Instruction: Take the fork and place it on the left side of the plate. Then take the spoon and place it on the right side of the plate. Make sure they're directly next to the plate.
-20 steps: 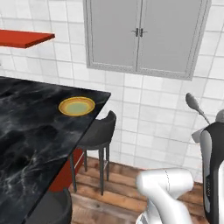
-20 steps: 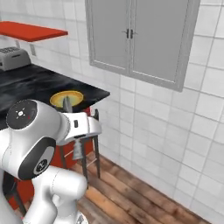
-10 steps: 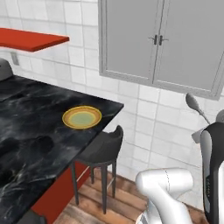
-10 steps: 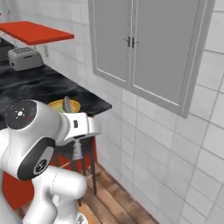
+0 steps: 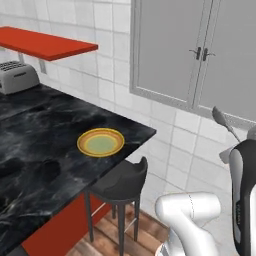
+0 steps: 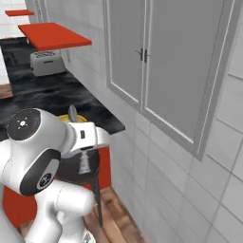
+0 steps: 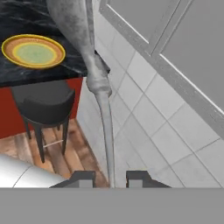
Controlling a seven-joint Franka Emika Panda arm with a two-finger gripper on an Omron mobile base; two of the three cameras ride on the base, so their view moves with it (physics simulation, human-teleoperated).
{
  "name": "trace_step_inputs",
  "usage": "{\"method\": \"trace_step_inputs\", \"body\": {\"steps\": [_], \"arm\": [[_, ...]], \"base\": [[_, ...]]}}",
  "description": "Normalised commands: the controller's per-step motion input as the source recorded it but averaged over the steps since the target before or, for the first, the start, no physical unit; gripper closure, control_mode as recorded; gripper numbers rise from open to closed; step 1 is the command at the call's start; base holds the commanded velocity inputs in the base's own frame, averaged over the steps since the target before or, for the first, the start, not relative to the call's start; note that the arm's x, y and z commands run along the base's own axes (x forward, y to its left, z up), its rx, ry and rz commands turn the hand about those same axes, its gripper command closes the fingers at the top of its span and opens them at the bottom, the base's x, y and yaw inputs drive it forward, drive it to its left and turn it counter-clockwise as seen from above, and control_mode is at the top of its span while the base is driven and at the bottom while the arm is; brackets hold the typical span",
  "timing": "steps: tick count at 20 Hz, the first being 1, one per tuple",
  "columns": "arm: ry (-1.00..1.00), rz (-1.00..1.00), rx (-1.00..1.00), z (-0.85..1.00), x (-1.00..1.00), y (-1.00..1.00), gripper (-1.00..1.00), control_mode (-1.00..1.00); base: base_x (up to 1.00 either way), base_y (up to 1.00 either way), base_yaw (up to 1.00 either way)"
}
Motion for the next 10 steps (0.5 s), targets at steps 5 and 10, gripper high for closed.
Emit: {"method": "trace_step_inputs", "body": {"steps": [5, 10], "arm": [[0.0, 0.0, 0.0, 0.0, 0.0, 0.0, 1.0, 1.0], [0.0, 0.0, 0.0, 0.0, 0.0, 0.0, 1.0, 1.0]], "base": [[0.56, -0.02, 0.33], [0.48, 0.01, 0.29]]}}
